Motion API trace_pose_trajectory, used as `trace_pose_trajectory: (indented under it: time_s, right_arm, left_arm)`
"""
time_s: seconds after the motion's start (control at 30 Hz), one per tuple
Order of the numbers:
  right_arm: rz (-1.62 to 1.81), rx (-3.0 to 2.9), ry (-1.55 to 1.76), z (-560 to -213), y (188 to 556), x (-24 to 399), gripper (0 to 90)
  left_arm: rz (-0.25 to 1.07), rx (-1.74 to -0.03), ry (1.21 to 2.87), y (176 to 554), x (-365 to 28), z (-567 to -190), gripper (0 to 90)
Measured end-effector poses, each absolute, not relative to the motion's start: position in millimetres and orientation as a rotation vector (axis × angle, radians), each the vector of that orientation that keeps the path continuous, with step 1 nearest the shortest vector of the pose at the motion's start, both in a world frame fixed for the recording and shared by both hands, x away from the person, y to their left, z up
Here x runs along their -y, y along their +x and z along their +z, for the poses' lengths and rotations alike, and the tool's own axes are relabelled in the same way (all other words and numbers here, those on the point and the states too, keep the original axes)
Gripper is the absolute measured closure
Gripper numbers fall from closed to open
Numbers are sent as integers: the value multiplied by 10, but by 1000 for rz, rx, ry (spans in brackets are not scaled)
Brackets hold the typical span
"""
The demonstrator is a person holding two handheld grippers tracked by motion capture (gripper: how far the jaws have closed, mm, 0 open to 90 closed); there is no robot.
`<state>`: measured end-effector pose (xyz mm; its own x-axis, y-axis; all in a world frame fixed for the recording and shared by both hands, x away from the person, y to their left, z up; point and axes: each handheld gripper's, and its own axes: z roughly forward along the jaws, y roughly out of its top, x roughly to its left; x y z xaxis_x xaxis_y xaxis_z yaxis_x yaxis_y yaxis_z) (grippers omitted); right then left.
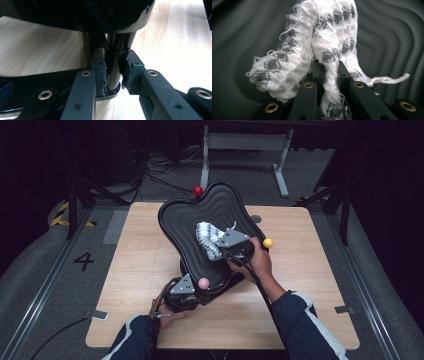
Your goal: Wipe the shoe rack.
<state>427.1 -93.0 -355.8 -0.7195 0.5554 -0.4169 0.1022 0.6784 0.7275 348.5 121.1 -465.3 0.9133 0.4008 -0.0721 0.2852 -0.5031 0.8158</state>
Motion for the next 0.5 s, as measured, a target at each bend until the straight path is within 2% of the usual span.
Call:
trace_pose_trajectory:
  time_s: [0.5]
  right_arm:
    - [797, -2178, 718, -3573, 4659, 1521, 821]
  left_arm:
    - [148, -488, 2131, 3492, -1214, -4654, 738]
